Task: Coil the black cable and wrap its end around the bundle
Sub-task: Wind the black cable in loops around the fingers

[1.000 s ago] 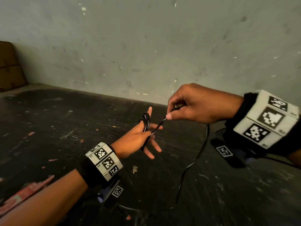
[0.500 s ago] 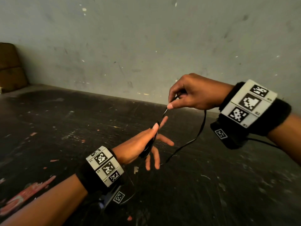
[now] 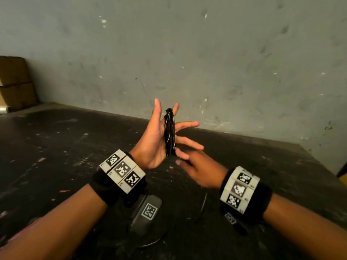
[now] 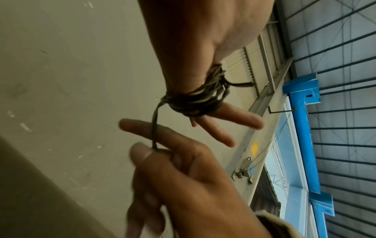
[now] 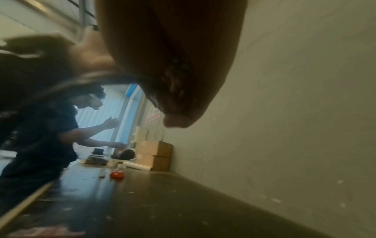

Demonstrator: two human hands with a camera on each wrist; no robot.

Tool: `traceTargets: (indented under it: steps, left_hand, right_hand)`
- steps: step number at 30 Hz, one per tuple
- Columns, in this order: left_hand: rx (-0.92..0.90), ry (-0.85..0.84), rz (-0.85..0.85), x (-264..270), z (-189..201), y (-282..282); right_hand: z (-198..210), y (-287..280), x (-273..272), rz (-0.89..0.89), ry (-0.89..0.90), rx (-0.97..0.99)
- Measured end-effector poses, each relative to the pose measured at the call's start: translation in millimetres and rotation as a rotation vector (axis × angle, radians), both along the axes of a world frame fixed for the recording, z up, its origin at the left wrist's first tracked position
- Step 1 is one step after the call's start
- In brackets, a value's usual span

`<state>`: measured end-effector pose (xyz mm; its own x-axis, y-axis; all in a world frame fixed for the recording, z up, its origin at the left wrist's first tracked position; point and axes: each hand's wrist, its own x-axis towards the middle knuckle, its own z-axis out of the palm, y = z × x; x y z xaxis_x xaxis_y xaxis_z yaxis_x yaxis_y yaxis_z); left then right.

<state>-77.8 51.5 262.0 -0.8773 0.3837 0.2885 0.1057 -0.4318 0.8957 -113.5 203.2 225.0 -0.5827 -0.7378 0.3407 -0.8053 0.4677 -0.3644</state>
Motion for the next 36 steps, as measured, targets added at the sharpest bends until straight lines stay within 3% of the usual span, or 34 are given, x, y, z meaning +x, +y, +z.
traceTargets:
  steps: [6, 13, 18, 23, 27, 29, 32, 36]
  left_hand:
    - [-0.021, 0.011, 0.154, -10.4, -5.2, -3.1]
    - [-0.299, 0.109, 0.259, -12.3, -20.7, -7.5]
    - [-0.445, 0.1, 0.235, -4.4, -22.9, -11.6]
    - [-0.639, 0.129, 0.179, 0.3, -31.4, -12.4]
    - [-0.674, 0.112, -0.002, 10.1, -35.8, -10.6]
    - [-0.632, 0.092, -0.083, 17.0, -32.6, -8.0]
    - [-0.487, 0.075, -0.178, 23.7, -20.0, -6.6]
    - [-0.336, 0.09, -0.266, 31.1, -5.0, -6.3]
  right_hand:
    - [0.5, -11.4, 28.9, 0.034, -0.11, 0.149]
    - [46.9, 2.7, 41.4, 0.066, -0.302, 0.236]
    - [85.1, 18.4, 33.0, 0.038, -0.516, 0.14]
    - [121.3, 17.7, 32.5, 0.027, -0.334, 0.204]
    - [155.8, 18.0, 17.4, -0.024, 0.12, 0.256]
    - [163.9, 22.6, 4.8, -0.03, 0.253, 0.255]
    - [155.1, 29.3, -18.7, -0.044, 0.315, 0.24]
    - [105.8, 29.5, -40.1, -0.047, 0.228, 0.063]
